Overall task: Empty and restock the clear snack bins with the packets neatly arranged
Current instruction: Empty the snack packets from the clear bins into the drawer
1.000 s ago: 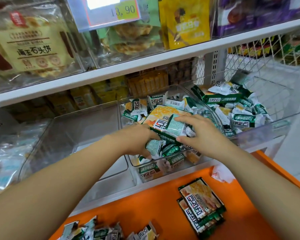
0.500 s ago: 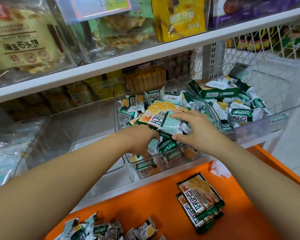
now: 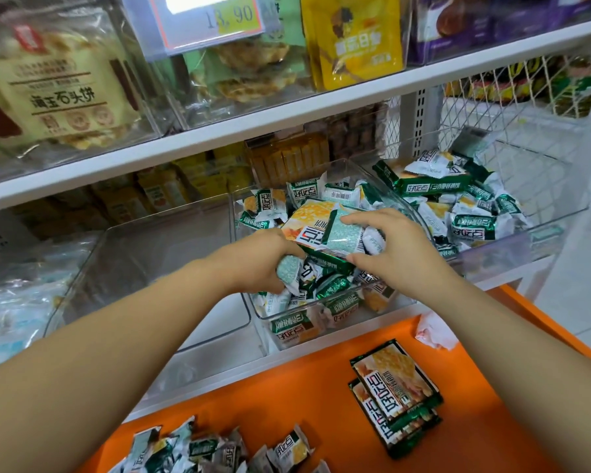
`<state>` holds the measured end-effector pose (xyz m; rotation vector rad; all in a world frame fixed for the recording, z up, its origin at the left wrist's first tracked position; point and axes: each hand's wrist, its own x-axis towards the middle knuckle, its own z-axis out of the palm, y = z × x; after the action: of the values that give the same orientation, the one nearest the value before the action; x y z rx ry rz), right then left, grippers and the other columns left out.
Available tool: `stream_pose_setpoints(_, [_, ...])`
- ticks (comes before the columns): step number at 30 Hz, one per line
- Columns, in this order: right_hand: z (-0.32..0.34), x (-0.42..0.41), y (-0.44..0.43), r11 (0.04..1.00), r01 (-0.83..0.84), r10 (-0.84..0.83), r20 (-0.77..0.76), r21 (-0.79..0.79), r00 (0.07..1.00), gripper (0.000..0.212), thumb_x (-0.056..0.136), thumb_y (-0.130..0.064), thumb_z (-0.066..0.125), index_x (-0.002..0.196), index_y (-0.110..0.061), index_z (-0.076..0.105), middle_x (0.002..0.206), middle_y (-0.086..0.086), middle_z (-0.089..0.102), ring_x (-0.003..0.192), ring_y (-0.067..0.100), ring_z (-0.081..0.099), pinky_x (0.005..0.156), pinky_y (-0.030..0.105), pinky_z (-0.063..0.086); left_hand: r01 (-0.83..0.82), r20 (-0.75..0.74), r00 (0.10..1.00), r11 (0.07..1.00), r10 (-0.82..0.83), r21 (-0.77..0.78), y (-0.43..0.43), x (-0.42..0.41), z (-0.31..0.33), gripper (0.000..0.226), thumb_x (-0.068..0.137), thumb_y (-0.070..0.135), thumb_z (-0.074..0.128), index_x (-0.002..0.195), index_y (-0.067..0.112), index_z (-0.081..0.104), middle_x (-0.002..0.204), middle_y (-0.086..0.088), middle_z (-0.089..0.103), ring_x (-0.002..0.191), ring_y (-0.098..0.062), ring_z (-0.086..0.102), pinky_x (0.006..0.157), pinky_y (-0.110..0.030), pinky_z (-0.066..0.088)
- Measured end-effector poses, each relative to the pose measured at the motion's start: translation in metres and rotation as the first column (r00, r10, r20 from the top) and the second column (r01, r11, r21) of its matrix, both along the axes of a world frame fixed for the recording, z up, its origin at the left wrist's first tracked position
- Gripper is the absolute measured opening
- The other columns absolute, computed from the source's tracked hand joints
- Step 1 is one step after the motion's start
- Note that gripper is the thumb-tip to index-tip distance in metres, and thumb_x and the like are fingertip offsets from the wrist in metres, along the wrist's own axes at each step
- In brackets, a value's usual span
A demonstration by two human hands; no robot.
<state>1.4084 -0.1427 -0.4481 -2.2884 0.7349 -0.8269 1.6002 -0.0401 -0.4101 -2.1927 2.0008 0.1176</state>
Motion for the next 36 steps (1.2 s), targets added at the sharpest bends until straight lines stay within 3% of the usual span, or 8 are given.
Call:
stream_pose_setpoints(7, [0.017, -0.007, 0.028, 0.999, -0.023, 0.023, 0.022, -0.031, 0.999, 0.051, 0.080, -0.020, 0.075, 0.127, -0.031, 0.057, 0.118, -0.009, 0.047, 0.105, 0.000, 0.040, 0.092, 0.010, 0.026, -0.075, -0.163, 0.986, 0.953, 0.027, -0.293, 0.032, -0.006, 0.026, 0.067, 0.072, 0.018, 0.079, 0.134, 0.029, 0.054, 0.122, -0.008, 0.054, 0.114, -0.023, 0.047, 0.091, -0.025, 0.035])
stream_pose_setpoints(11, [0.018, -0.011, 0.056, 0.997, -0.076, 0.076, 0.034, -0.011, 0.997, 0.050, 0.079, -0.019, 0.076, 0.124, -0.033, 0.057, 0.127, -0.009, 0.051, 0.110, -0.006, 0.037, 0.088, -0.008, 0.018, -0.148, -0.259, 0.966, 0.866, 0.022, -0.478, 0.072, -0.014, 0.036, 0.065, 0.071, 0.019, 0.082, 0.131, 0.025, 0.057, 0.119, -0.007, 0.058, 0.114, -0.021, 0.051, 0.091, -0.025, 0.037])
stream_pose_setpoints(15, [0.011, -0.016, 0.099, 0.979, -0.190, 0.190, 0.008, 0.069, 0.982, 0.049, 0.081, -0.022, 0.074, 0.117, -0.044, 0.052, 0.118, -0.019, 0.047, 0.099, -0.017, 0.037, 0.082, -0.011, 0.021, -0.218, -0.370, 0.929, 0.831, 0.017, -0.511, 0.140, -0.017, 0.022, 0.066, 0.069, 0.020, 0.083, 0.127, 0.035, 0.056, 0.116, 0.006, 0.057, 0.109, -0.010, 0.050, 0.089, -0.015, 0.036])
stream_pose_setpoints(19, [-0.025, -0.012, 0.145, 0.910, -0.378, 0.405, -0.167, 0.173, 0.899, 0.049, 0.081, -0.025, 0.074, 0.111, -0.054, 0.047, 0.119, -0.025, 0.044, 0.101, -0.032, 0.032, 0.088, -0.006, 0.024, -0.325, -0.513, 0.850, 0.883, 0.116, -0.339, 0.217, -0.010, -0.041, 0.067, 0.070, 0.019, 0.084, 0.121, 0.045, 0.051, 0.115, 0.014, 0.055, 0.108, -0.002, 0.049, 0.085, 0.001, 0.030])
stream_pose_setpoints(21, [-0.058, -0.001, 0.163, 0.873, -0.427, 0.484, -0.313, 0.237, 0.817, 0.050, 0.082, -0.028, 0.074, 0.113, -0.055, 0.046, 0.125, -0.021, 0.047, 0.114, -0.014, 0.039, 0.094, 0.006, 0.031, -0.397, -0.555, 0.800, 0.895, 0.227, -0.206, 0.247, 0.000, -0.084, 0.067, 0.071, 0.022, 0.083, 0.127, 0.041, 0.052, 0.116, 0.014, 0.053, 0.109, -0.004, 0.050, 0.082, 0.001, 0.030])
stream_pose_setpoints(26, [-0.138, 0.057, 0.191, 0.843, -0.355, 0.529, -0.508, 0.403, 0.679, 0.049, 0.087, -0.023, 0.069, 0.130, -0.032, 0.049, 0.141, -0.005, 0.042, 0.129, 0.011, 0.039, 0.089, 0.012, 0.029, -0.461, -0.437, 0.767, 0.877, 0.470, 0.134, 0.281, 0.040, -0.189, 0.067, 0.080, 0.020, 0.071, 0.140, 0.033, 0.045, 0.133, -0.005, 0.046, 0.119, -0.024, 0.048, 0.091, -0.023, 0.041])
stream_pose_setpoints(30, [-0.192, 0.119, 0.225, 0.820, -0.288, 0.551, -0.550, 0.494, 0.628, 0.049, 0.087, -0.019, 0.069, 0.131, -0.023, 0.048, 0.141, 0.002, 0.046, 0.121, 0.019, 0.049, 0.094, 0.027, 0.042, -0.520, -0.392, 0.698, 0.801, 0.599, 0.298, 0.300, 0.064, -0.234, 0.067, 0.084, 0.011, 0.063, 0.143, 0.030, 0.040, 0.143, -0.013, 0.038, 0.094, -0.027, 0.059, 0.069, -0.038, 0.054])
stream_pose_setpoints(36, [-0.223, 0.155, 0.258, 0.743, -0.253, 0.627, -0.511, 0.620, 0.588, 0.074, 0.083, -0.034, 0.071, 0.145, -0.030, 0.031, 0.148, -0.003, 0.041, 0.130, 0.018, 0.045, 0.108, 0.035, 0.038, -0.587, -0.395, 0.598, 0.717, 0.697, 0.376, 0.322, 0.089, -0.253, 0.084, 0.080, 0.028, 0.071, 0.148, 0.038, 0.023, 0.154, -0.009, 0.004, 0.134, -0.043, 0.030, 0.102, -0.049, 0.043])
